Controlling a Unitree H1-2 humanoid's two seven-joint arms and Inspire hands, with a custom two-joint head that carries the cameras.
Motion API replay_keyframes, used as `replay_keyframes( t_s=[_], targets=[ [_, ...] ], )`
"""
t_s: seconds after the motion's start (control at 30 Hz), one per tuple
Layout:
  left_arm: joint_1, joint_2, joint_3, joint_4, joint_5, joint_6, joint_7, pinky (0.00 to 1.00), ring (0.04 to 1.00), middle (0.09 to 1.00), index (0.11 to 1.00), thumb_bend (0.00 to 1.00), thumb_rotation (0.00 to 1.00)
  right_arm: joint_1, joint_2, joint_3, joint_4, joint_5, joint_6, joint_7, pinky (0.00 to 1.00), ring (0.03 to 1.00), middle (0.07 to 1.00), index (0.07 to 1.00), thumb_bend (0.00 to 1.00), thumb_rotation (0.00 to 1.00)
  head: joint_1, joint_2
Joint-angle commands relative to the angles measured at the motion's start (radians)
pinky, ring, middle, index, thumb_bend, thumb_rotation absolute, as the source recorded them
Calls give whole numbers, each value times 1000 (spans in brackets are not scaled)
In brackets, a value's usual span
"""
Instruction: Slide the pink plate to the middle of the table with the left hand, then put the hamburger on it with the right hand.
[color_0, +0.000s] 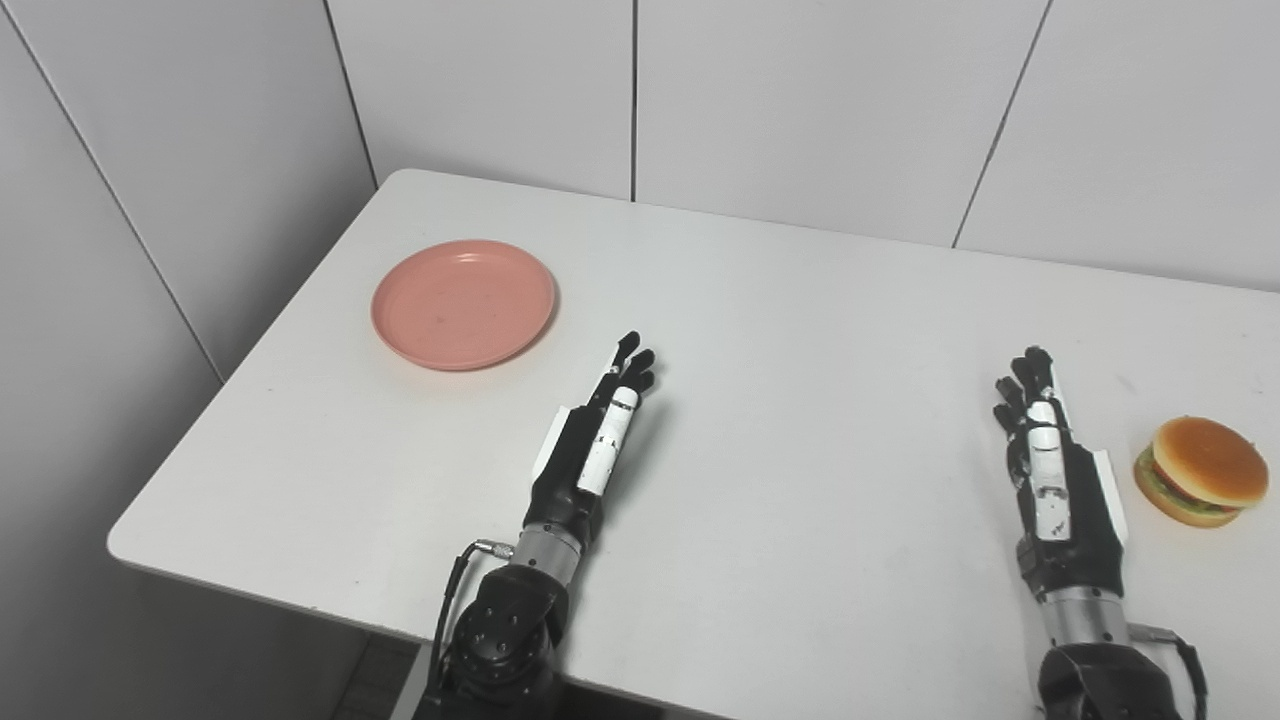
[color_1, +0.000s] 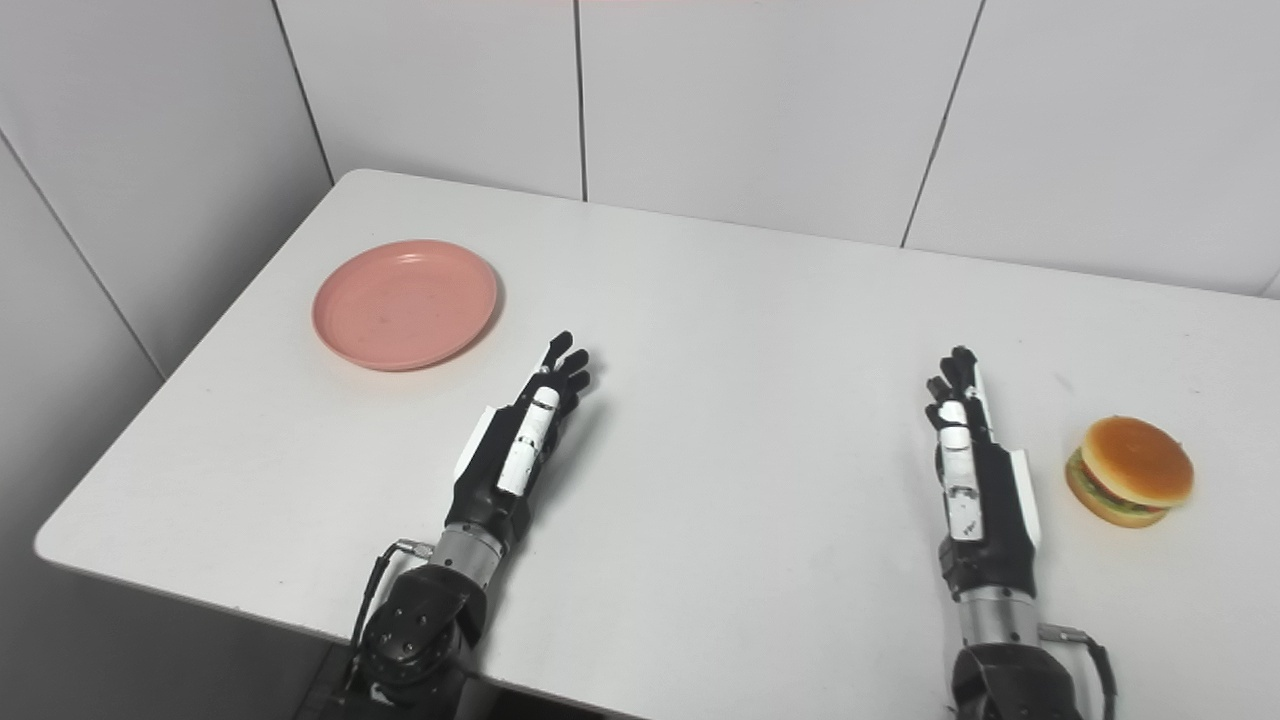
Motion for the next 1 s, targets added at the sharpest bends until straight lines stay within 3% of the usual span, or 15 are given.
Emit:
replay_keyframes(
  t_s=[0.0, 0.47, 0.97],
  targets=[
    [-19, -34, -20, 24, 4, -16, -2, 985, 954, 957, 953, 380, 1000, 33, -11, -9, 52, 3, -57, 8, 989, 984, 993, 1000, 355, 1000, -2, -3],
    [-14, -24, -24, 22, -5, -17, -11, 995, 964, 970, 961, 388, 1000, 30, 3, -8, 66, 28, -77, 14, 993, 976, 985, 996, 309, 1000, -14, -13],
    [-23, -11, -16, 4, 12, -35, 0, 982, 953, 958, 955, 395, 1000, 37, 8, 1, 56, 13, -70, 6, 989, 978, 986, 995, 326, 1000, -5, -28]
  ],
)
